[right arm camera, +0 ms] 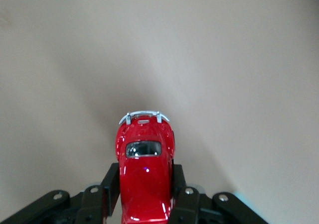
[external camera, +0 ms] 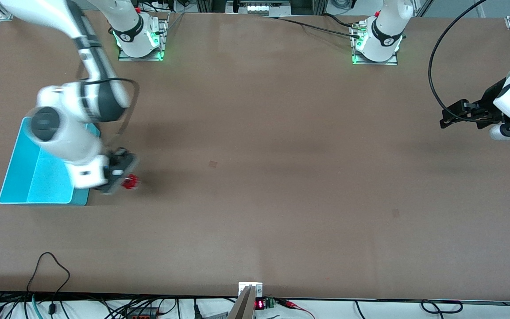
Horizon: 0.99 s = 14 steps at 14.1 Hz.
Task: Wind red beetle toy and store in blue box
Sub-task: 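Lift the car with the right gripper and carry it over the box, then lower the held car into the blue box with the right gripper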
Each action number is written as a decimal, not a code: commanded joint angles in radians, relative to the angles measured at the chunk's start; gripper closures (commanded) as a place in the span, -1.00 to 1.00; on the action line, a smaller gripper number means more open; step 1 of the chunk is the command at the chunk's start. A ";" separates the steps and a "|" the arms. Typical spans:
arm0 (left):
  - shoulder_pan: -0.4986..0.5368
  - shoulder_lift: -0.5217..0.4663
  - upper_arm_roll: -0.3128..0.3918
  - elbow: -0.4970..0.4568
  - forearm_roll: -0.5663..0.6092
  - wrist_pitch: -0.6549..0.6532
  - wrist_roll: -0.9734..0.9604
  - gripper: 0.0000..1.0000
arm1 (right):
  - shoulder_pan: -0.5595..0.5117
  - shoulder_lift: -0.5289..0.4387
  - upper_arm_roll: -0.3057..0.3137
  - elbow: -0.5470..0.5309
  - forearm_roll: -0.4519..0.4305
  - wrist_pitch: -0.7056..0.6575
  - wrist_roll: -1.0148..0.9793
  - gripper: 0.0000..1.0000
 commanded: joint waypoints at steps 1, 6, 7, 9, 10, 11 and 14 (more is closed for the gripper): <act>-0.003 -0.006 -0.004 0.011 0.009 -0.016 0.014 -1.00 | -0.001 -0.044 -0.149 -0.090 0.070 0.011 0.002 1.00; -0.003 -0.005 -0.004 0.012 0.009 -0.016 0.014 -1.00 | -0.004 -0.012 -0.335 -0.088 0.079 0.013 0.140 1.00; -0.001 -0.005 -0.004 0.012 0.009 -0.016 0.014 -1.00 | -0.004 0.005 -0.341 -0.090 0.077 0.014 0.245 1.00; -0.001 -0.005 -0.004 0.012 0.009 -0.014 0.014 -1.00 | -0.001 0.052 -0.355 -0.090 0.074 0.025 0.434 1.00; -0.001 -0.006 -0.004 0.012 0.009 -0.014 0.014 -1.00 | -0.001 0.072 -0.355 -0.090 0.073 0.037 0.459 1.00; -0.003 -0.006 -0.004 0.012 0.009 -0.016 0.014 -1.00 | -0.001 0.098 -0.356 -0.091 0.073 0.067 0.462 1.00; -0.001 -0.006 -0.004 0.012 0.009 -0.019 0.014 -1.00 | -0.001 0.137 -0.376 -0.094 0.074 0.089 0.467 1.00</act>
